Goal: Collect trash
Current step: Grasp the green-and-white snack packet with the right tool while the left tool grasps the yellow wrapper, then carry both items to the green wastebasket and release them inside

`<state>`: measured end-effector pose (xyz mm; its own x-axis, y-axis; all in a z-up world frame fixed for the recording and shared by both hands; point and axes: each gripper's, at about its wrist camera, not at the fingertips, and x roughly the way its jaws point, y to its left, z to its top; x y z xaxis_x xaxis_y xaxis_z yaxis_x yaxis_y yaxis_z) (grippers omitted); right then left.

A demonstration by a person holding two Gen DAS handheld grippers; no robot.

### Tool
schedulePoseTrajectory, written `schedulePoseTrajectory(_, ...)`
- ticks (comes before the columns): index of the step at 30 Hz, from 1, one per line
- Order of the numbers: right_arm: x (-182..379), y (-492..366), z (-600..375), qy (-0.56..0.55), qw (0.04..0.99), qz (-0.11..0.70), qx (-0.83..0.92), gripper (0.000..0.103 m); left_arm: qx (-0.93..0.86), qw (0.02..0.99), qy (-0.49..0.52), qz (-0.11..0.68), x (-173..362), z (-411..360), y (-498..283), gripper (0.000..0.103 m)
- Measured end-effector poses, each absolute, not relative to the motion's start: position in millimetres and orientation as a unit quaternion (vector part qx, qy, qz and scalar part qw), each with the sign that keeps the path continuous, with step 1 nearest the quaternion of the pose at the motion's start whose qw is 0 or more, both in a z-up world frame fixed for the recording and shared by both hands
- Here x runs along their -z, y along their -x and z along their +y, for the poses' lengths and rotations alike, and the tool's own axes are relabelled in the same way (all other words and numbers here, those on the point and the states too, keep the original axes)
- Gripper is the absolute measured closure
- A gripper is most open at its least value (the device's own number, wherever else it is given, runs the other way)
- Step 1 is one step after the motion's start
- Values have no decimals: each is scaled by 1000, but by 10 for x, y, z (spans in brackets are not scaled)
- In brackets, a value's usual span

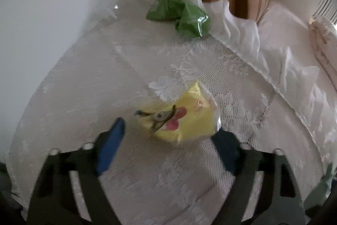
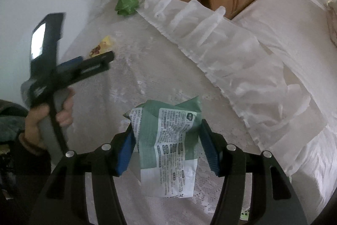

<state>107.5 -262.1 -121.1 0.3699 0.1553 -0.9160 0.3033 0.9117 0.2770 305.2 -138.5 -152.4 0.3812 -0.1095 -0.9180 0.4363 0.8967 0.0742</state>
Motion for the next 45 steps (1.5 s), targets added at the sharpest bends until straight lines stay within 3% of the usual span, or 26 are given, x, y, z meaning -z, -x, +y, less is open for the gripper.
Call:
schedulePoseTrajectory(4,1234,-1059,-2650,-209,801,559,42,43,172,815,-128,538,1479,-1384,-3090,62)
schedulePoseTrajectory(7,1229,-1060,-2630,-209,800,561,33,43,179,814,-110,542,1429,-1318,-3079,66)
schedulePoseTrajectory(14,1133,-1020,-2508,-194,806,559,10,43,172,823,-83,535,1125,-998,-2705,67)
schedulePoseTrajectory(29,1036,-230,-2222,-147,806,572,-42,42,119,824,-60,551,657,-354,-889,66)
schedulePoseTrajectory(38,1072,521,-2468,-147,807,570,-43,42,171,811,-103,549,671,-868,-123,66)
schedulePoseTrajectory(45,1103,1317,-3103,-155,810,563,47,42,311,763,-190,534,768,-1879,585,66)
